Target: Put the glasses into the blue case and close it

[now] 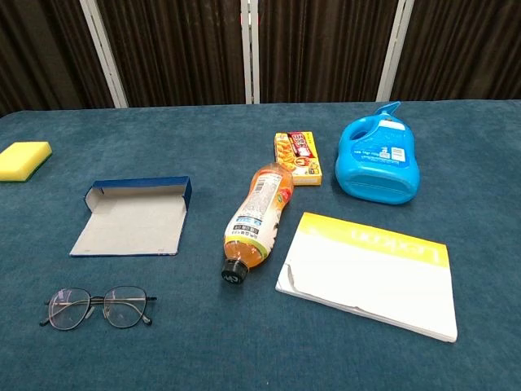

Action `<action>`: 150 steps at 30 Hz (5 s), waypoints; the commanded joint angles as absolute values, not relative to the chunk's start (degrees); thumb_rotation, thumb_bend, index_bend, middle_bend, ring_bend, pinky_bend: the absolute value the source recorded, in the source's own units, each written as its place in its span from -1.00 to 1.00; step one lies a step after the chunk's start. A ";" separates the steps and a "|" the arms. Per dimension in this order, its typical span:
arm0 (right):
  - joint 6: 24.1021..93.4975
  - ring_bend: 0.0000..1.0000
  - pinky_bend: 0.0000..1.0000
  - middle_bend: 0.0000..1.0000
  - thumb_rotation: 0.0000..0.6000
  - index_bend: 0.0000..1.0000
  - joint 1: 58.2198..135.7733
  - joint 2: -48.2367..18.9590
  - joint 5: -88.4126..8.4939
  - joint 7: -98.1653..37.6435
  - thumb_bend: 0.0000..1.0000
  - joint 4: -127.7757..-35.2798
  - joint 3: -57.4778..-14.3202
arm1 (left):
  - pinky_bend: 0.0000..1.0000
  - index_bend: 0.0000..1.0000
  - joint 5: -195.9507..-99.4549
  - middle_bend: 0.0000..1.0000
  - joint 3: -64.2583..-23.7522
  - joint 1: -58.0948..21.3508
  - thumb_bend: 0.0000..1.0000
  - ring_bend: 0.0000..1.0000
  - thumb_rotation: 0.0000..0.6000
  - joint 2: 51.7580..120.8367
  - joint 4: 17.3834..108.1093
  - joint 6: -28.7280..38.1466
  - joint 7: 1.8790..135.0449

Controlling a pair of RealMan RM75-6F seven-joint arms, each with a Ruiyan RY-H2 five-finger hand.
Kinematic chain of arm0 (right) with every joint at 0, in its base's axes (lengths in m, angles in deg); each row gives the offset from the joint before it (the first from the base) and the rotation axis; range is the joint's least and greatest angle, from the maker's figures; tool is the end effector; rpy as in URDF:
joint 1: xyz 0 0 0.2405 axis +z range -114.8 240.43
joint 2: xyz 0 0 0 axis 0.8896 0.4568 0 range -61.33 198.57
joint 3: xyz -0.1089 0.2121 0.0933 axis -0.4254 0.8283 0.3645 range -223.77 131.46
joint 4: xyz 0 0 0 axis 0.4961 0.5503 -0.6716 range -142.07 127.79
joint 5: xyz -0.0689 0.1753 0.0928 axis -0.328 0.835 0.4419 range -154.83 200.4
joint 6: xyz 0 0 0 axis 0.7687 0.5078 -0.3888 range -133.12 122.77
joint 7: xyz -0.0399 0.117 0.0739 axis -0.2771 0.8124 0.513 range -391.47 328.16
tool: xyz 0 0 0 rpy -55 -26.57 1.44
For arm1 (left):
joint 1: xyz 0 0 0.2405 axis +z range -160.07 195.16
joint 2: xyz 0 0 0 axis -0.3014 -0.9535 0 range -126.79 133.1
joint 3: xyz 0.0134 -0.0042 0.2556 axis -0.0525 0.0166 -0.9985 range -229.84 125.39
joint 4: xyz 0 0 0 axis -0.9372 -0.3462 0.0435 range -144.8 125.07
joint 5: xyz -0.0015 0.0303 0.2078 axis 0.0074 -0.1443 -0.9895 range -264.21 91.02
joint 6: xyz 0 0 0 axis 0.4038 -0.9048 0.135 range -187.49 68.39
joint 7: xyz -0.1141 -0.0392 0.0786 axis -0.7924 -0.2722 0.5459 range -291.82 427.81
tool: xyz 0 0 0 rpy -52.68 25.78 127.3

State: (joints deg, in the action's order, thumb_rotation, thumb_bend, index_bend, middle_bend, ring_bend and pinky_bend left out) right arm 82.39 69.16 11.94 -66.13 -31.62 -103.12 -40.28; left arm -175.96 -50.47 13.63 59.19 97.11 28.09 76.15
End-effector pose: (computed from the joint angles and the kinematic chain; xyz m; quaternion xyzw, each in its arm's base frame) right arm -0.2868 -0.1980 0.2037 0.6085 -0.3184 0.4181 0.5946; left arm -0.2636 0.1686 0.1812 -0.6116 -0.3623 -0.3956 0.5815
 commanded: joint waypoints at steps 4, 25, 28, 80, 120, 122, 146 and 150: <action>82.28 -1.00 -1.00 -1.00 1.00 -1.00 69.04 12.02 -66.07 -31.70 -1.00 -103.18 -40.48 | -1.00 -1.00 -175.32 -1.00 -50.52 13.10 -1.00 -1.00 1.00 59.56 96.75 26.82 76.53; 79.37 -1.00 -1.00 -1.00 1.00 -1.00 69.82 11.91 -63.56 -29.94 -1.00 -102.05 -40.30 | -1.00 -0.34 -158.18 -1.00 -49.92 -2.44 -0.36 -1.00 1.00 79.41 93.05 -2.19 91.52; 79.25 -1.00 -1.00 -1.00 1.00 -1.00 69.77 12.01 -63.35 -29.48 -1.00 -101.83 -40.32 | -1.00 -0.30 -154.40 -1.00 -49.91 -3.71 -0.35 -1.00 1.00 82.98 91.53 -3.08 94.98; 78.47 -1.00 -1.00 -1.00 1.00 -1.00 69.97 12.21 -63.09 -28.54 -1.00 -101.58 -40.54 | -1.00 0.23 -147.85 -1.00 -48.44 -9.38 -0.09 -1.00 1.00 89.69 90.60 3.44 99.70; 75.30 -1.00 -1.00 -1.00 1.00 -1.00 71.54 10.44 -59.53 -31.58 -1.00 -99.93 -39.74 | -1.00 0.21 -130.21 -1.00 -39.28 -25.14 -0.09 -1.00 1.00 96.68 66.26 -8.31 93.57; 75.23 -1.00 -1.00 -1.00 1.00 -1.00 71.57 10.43 -59.46 -31.56 -1.00 -99.90 -39.74 | -1.00 0.16 -130.35 -1.00 -39.26 -25.07 -0.09 -1.00 1.00 96.78 65.98 -7.84 93.14; 75.32 -1.00 -1.00 -1.00 1.00 -1.00 71.54 10.57 -60.02 -30.99 -1.00 -100.07 -40.03 | -1.00 -0.86 -142.74 -1.00 -46.85 -21.61 -0.38 -1.00 1.00 88.58 77.57 -4.44 93.58; 75.46 -1.00 -1.00 -1.00 1.00 -1.00 71.50 10.60 -60.22 -30.94 -1.00 -100.16 -40.09 | -1.00 -0.66 -140.47 -1.00 -47.01 -21.46 -0.36 -1.00 1.00 89.34 77.35 -2.95 96.55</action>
State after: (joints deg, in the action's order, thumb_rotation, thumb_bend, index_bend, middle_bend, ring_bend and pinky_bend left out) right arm 75.47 71.50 10.60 -60.22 -30.94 -100.16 -40.09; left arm -141.73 -46.46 -21.65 89.08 77.11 -3.85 95.18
